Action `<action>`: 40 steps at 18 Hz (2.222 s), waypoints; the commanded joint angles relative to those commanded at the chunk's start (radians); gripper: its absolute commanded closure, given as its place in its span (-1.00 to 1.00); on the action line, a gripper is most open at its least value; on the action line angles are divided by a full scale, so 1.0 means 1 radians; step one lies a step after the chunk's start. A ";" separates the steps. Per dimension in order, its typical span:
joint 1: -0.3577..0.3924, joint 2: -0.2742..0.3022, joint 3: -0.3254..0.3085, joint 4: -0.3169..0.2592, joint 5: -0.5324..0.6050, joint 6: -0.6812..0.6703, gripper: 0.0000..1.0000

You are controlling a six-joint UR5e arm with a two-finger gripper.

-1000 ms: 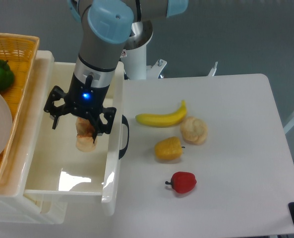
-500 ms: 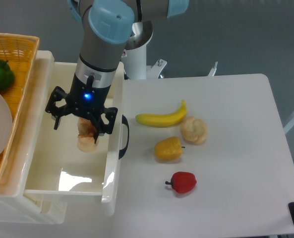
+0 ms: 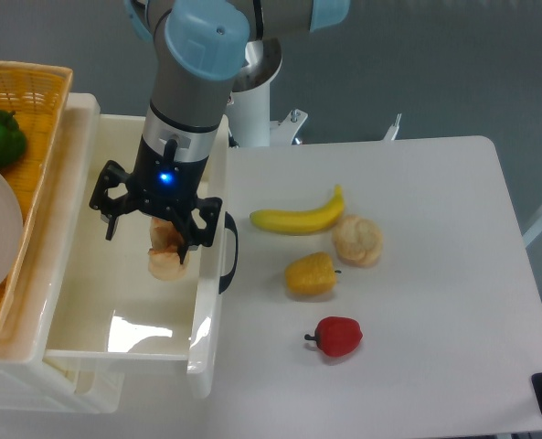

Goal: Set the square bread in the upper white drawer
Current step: 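Lower the bread roll inside the drawer and hold it there, then open the gripper to release the roll and raise out of the drawer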

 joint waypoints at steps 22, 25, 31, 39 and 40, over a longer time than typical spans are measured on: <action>0.015 0.015 -0.005 0.000 0.002 0.002 -1.00; 0.020 0.015 -0.003 0.000 0.002 0.003 -1.00; 0.112 0.040 0.006 0.035 0.002 0.123 -1.00; 0.164 0.052 -0.005 0.046 0.182 0.170 -1.00; 0.166 0.049 -0.005 0.048 0.202 0.170 -1.00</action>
